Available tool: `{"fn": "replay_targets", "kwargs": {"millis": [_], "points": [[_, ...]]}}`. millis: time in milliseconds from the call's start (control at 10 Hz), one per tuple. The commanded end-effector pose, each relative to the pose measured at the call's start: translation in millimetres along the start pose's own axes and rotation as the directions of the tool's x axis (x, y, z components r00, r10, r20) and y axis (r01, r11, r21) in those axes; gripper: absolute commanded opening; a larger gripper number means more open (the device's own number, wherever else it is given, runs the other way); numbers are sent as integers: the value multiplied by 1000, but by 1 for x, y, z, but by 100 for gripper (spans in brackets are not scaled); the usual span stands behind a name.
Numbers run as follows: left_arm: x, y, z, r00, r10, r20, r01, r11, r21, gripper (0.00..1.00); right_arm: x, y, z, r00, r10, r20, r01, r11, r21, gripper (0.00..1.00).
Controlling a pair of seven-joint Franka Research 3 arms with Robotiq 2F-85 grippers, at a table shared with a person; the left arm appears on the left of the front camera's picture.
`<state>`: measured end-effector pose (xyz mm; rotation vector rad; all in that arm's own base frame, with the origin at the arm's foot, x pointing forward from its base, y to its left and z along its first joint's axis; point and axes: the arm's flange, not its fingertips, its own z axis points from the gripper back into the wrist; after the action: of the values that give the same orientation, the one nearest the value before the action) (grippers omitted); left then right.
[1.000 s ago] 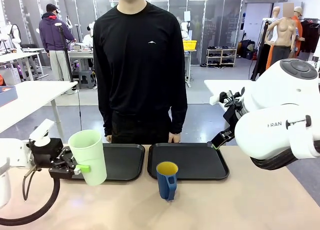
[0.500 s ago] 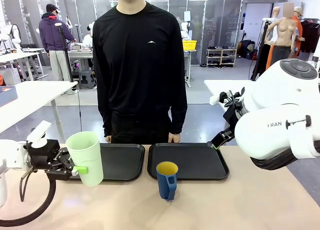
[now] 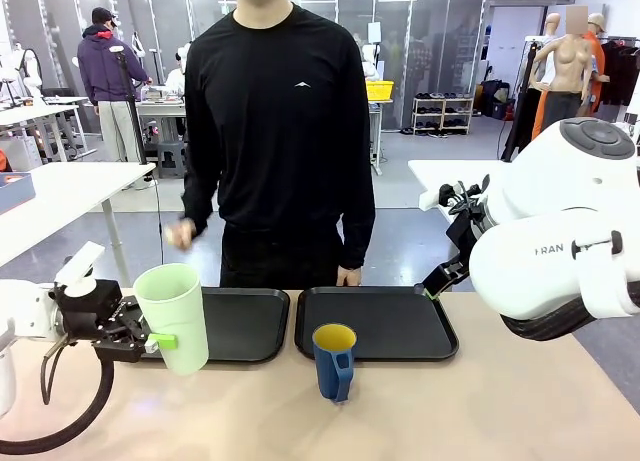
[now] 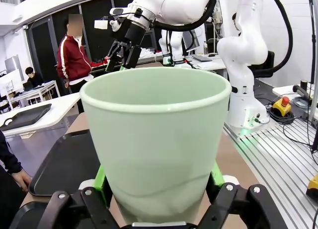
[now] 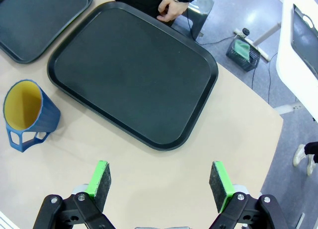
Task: Sort and store the cups by type.
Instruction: Place the picked Reusable plastic cup into the Flat Tray indicated by the person.
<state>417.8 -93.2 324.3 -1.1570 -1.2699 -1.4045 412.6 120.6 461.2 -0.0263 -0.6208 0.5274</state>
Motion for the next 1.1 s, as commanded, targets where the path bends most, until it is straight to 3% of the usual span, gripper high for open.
{"fn": "replay_targets", "kwargs": {"millis": [0, 900, 1000], "points": [[3, 0, 0, 1000, 7, 16, -7, 1000, -6, 30, 0, -1, -1, 1000, -3, -1, 3, 1000, 2, 100], [3, 0, 0, 1000, 7, 16, -7, 1000, -6, 30, 0, -1, -1, 1000, -3, -1, 3, 1000, 2, 100], [0, 0, 0, 1000, 0, 0, 0, 1000, 0, 85, 0, -1, -1, 1000, -3, -1, 3, 1000, 2, 100]]}}
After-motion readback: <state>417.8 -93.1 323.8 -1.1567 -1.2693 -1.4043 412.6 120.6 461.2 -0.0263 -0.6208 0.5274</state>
